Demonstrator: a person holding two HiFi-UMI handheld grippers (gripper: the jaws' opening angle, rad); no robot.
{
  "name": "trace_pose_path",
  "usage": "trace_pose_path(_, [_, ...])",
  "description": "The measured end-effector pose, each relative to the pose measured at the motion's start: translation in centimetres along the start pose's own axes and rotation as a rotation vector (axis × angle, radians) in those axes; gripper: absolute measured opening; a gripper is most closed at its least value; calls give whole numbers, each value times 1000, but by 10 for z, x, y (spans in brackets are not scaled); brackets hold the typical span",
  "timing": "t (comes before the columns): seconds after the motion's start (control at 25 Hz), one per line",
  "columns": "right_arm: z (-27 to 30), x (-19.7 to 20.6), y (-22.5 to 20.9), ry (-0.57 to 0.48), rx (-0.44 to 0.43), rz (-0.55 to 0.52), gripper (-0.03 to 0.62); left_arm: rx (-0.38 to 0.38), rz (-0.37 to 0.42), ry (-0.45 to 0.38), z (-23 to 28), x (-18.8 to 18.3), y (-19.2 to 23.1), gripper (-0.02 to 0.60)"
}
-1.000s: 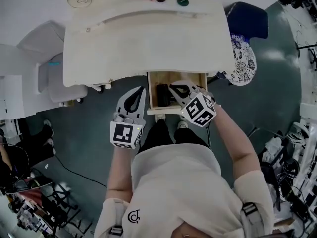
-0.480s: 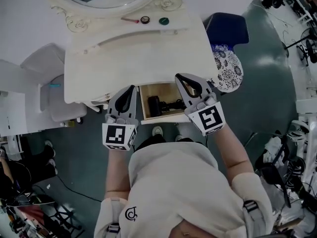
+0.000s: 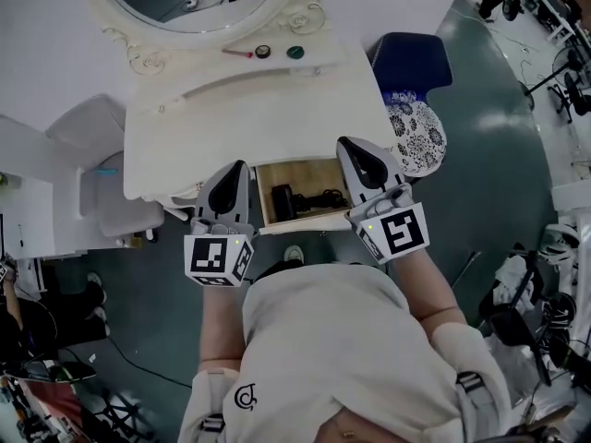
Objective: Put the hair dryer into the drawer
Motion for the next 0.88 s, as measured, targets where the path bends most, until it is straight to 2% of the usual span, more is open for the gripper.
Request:
trace_pose_path(0.16, [-6, -3, -2, -4, -14, 15, 5, 5, 30, -6, 1, -8, -12, 14])
trace_pose_path(0.88, [-17, 4, 4, 19, -52, 42, 5, -3, 55, -49, -11, -21, -35, 14])
Point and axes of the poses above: the fingertips, and each gripper's own axes: z forward along the fingers, y to its left, x out of its underside, the point moved 5 cm from there along -z, backward along the fingers, and after that the axes turned 2 degrees about x, right-handed, at the moved point
